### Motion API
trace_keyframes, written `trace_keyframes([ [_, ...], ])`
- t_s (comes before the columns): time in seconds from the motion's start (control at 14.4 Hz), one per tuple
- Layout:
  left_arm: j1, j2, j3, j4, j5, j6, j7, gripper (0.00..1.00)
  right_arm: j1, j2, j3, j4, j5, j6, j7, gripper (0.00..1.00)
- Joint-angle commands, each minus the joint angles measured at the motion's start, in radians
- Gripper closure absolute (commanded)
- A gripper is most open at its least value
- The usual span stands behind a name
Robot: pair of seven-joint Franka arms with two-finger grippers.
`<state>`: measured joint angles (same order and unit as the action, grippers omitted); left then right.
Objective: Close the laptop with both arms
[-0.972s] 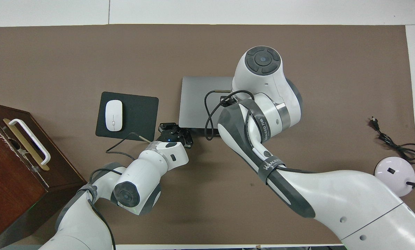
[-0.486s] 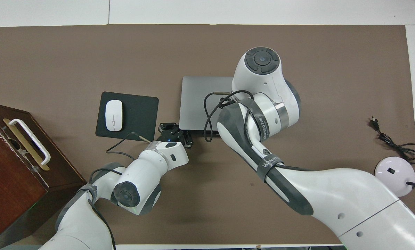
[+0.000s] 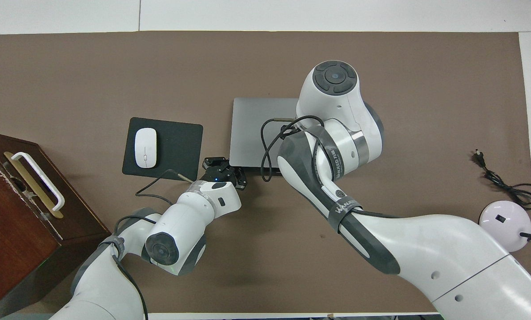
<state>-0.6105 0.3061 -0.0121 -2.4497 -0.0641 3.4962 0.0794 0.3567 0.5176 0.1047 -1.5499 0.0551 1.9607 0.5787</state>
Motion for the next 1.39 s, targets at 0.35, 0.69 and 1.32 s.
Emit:
trace_keyframes([
  [0.35, 0.041, 0.108, 0.015, 0.017, 0.0, -0.011, 0.023, 1.0, -0.015, -0.002, 0.006, 0.037, 0.042, -0.074, -0.036, 1.0],
  [0.69, 0.041, 0.108, 0.015, 0.021, 0.001, -0.013, -0.029, 1.0, -0.015, -0.06, -0.036, 0.146, 0.04, -0.23, -0.04, 1.0],
  [1.32, 0.052, 0.076, 0.011, 0.024, 0.001, -0.054, -0.069, 1.0, -0.041, -0.177, -0.186, 0.257, -0.135, -0.286, -0.396, 0.0],
])
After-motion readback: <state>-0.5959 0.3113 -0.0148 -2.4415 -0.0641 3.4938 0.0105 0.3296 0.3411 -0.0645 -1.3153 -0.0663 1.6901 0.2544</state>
